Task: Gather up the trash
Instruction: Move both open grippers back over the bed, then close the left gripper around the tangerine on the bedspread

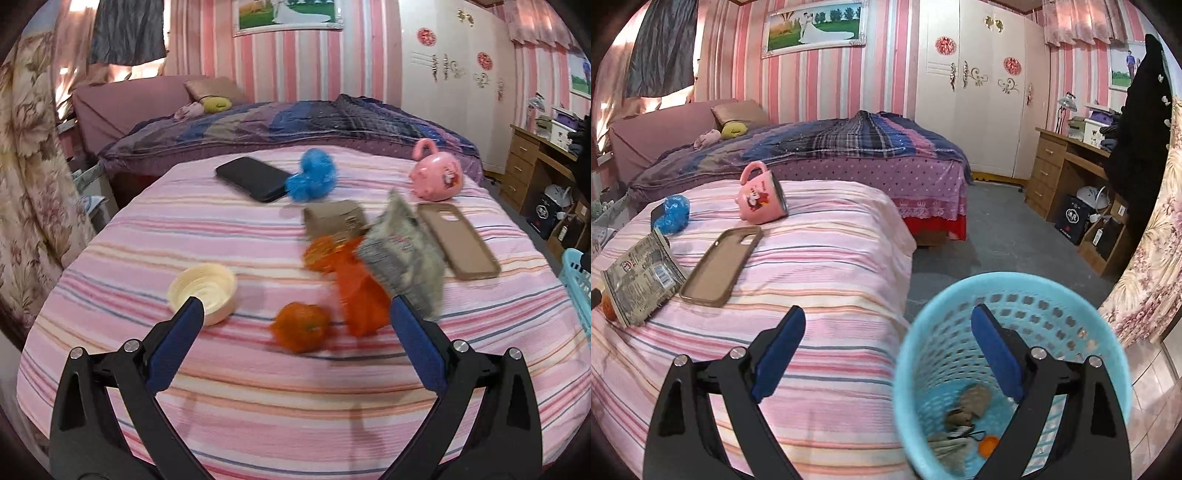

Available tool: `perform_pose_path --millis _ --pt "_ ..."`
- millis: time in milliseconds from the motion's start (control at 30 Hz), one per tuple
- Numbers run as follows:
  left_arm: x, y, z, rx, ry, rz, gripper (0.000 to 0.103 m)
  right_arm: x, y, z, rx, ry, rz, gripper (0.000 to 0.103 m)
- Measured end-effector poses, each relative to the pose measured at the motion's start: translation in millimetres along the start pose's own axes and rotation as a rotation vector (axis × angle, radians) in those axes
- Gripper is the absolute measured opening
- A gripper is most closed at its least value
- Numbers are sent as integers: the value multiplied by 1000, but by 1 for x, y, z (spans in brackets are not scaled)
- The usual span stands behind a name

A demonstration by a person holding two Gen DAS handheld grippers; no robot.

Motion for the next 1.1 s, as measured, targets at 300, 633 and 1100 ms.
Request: perform_pose_path --millis 300,633,1100 --pt "-26 5 -21 -40 100 -14 97 -8 29 -7 22 26 -63 98" --pt "-27 0 -36 -119 141 13 78 -17 57 -15 44 62 -22 98" --pt "-13 -21 -46 -137 158 -45 36 -22 75 -19 58 86 31 98"
Point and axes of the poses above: each gripper's, at about its wrist camera, not at the fingertips, and z roughly against the way its jaws point, y to its left, x to its top, the point moved 7 cm from there along -z, roughly the way its jaws point, and after that the axes turned 15 degrees about -z, right-handed, at the moved point
